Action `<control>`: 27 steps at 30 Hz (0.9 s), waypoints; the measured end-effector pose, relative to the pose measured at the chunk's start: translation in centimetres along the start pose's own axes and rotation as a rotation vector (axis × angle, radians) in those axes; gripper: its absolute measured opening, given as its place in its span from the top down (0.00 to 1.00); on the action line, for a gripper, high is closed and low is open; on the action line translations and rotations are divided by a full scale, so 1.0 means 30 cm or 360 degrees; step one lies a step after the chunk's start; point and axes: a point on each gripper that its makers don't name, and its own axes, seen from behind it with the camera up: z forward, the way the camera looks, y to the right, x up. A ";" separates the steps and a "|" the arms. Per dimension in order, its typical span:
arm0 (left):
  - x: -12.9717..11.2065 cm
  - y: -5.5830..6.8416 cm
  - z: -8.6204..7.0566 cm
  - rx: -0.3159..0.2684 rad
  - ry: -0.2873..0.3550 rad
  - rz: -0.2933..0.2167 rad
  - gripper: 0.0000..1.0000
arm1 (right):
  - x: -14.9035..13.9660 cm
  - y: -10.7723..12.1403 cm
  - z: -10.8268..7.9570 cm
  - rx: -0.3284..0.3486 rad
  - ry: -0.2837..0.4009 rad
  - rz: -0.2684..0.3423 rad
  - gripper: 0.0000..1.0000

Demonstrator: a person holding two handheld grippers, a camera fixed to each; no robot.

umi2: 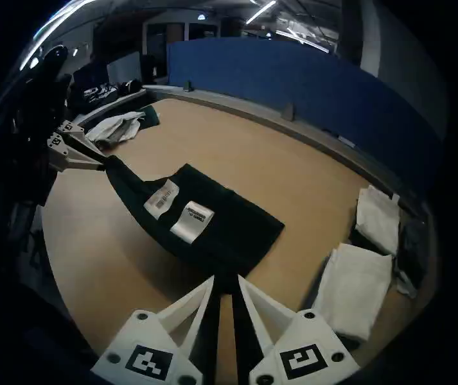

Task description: Fold towel

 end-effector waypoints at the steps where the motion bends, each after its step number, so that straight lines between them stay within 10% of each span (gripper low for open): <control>1: 0.000 0.002 0.000 0.0001 0.0000 0.0002 0.88 | -0.001 0.000 0.000 -0.0001 -0.0001 -0.0002 0.89; 27: 0.031 0.018 -0.034 0.0002 0.0029 -0.0021 0.89 | 0.027 0.009 -0.040 -0.0017 0.0030 -0.0019 0.89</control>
